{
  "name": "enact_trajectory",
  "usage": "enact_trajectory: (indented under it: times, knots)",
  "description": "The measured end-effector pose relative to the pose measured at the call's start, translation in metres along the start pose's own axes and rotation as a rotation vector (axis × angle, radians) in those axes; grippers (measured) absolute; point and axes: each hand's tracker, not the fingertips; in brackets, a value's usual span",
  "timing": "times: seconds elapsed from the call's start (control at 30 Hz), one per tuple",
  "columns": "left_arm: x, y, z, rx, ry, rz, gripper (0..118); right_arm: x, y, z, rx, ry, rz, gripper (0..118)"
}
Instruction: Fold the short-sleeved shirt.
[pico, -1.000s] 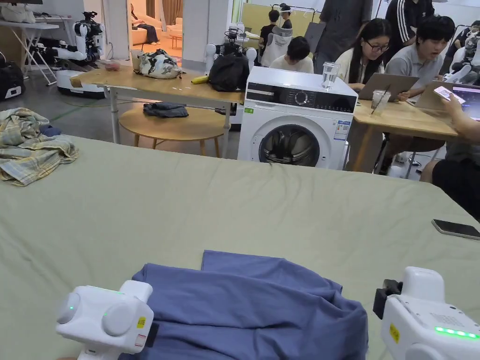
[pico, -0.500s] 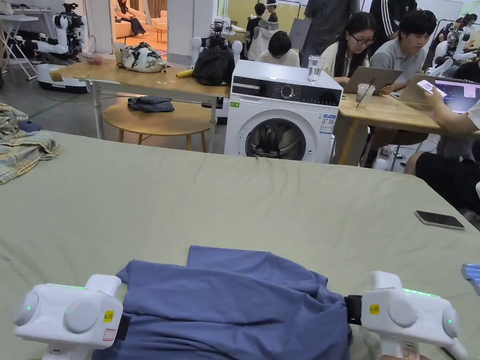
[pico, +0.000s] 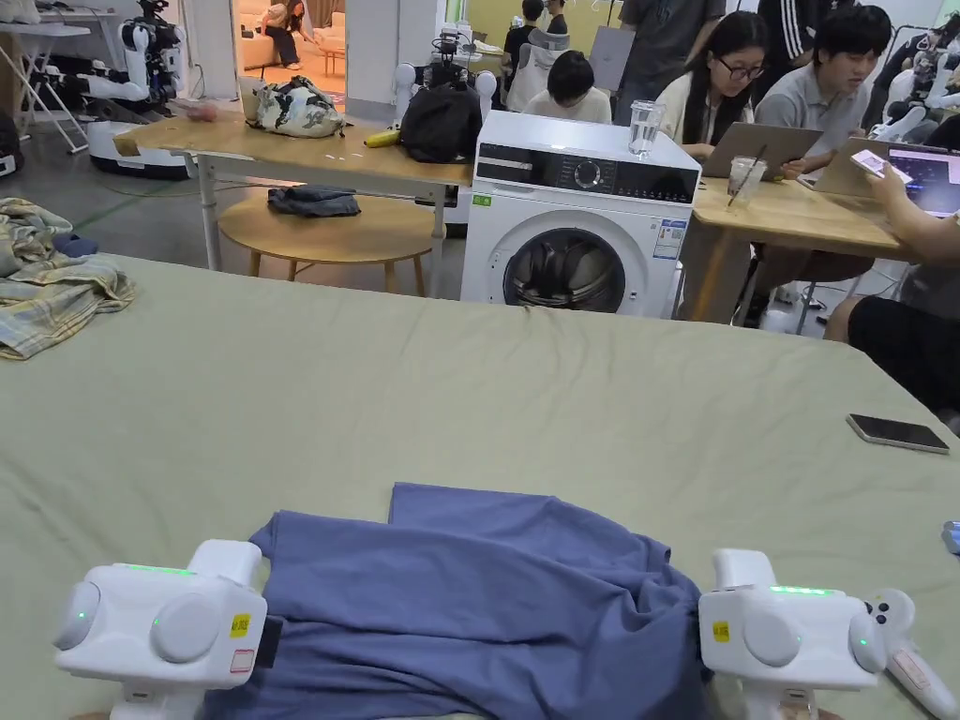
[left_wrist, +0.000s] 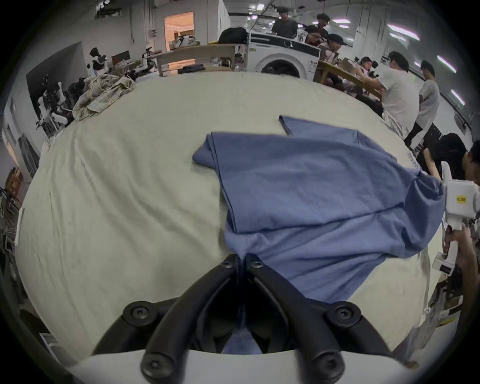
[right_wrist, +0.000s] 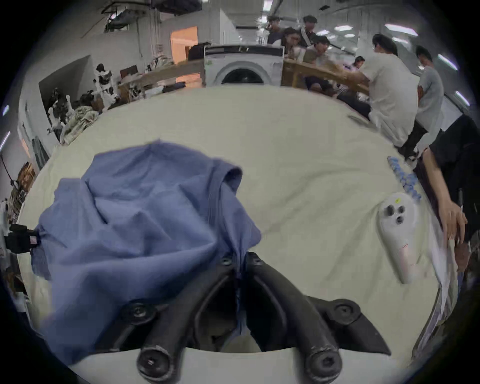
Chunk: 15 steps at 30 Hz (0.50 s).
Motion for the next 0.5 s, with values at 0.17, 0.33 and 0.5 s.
enact_trajectory:
  times: [0.17, 0.33, 0.5]
  knots:
    - [-0.008, 0.022, 0.028, 0.099, -0.063, 0.003, 0, 0.011, 0.022, 0.048, 0.189, -0.057, -0.006, 1]
    - [-0.013, 0.054, 0.064, 0.225, -0.016, -0.033, 0, 0.025, 0.058, 0.097, 0.334, -0.073, -0.019, 1]
    - [-0.033, 0.098, 0.105, 0.327, 0.036, 0.0, 0, 0.023, 0.091, 0.132, 0.399, -0.089, -0.011, 1]
